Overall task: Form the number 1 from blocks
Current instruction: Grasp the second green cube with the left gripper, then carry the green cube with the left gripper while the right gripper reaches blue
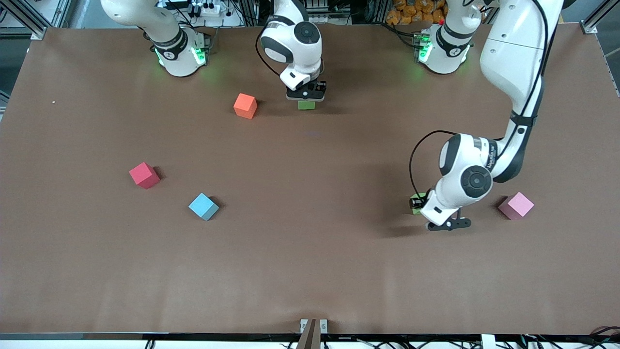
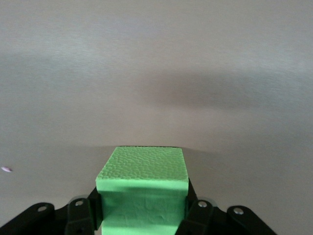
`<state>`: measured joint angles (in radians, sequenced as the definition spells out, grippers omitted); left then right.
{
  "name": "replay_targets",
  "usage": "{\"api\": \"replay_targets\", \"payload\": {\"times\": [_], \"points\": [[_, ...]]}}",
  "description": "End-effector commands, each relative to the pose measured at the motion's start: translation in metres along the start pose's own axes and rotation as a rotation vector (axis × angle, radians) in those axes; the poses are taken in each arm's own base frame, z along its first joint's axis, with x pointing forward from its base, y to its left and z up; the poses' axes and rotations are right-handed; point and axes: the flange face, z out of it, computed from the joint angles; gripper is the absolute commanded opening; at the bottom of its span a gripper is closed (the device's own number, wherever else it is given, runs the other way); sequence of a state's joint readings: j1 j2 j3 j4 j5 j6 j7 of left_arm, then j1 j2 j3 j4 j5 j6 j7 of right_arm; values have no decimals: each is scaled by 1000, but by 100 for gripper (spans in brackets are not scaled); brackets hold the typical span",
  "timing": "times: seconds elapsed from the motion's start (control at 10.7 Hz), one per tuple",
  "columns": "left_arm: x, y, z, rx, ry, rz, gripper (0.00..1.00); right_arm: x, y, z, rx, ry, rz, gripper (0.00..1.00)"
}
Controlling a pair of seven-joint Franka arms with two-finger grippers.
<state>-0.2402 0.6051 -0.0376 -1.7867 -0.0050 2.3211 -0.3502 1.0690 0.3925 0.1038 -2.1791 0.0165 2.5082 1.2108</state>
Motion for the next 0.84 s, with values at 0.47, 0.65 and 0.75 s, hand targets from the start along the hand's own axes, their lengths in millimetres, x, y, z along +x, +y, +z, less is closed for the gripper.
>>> {"api": "replay_targets", "payload": {"times": [0.47,0.65,0.75], "points": [[-58,108,-26,-78,-38,-27,0,125,65,-59,-35,45,179,100],[-99,151,-28,-91,-73,-59,0,190,110,-69,-56,30,214,100],[-120,173,-26,-87,-88,-73,0,219,133,-75,-54,25,265,100]]}}
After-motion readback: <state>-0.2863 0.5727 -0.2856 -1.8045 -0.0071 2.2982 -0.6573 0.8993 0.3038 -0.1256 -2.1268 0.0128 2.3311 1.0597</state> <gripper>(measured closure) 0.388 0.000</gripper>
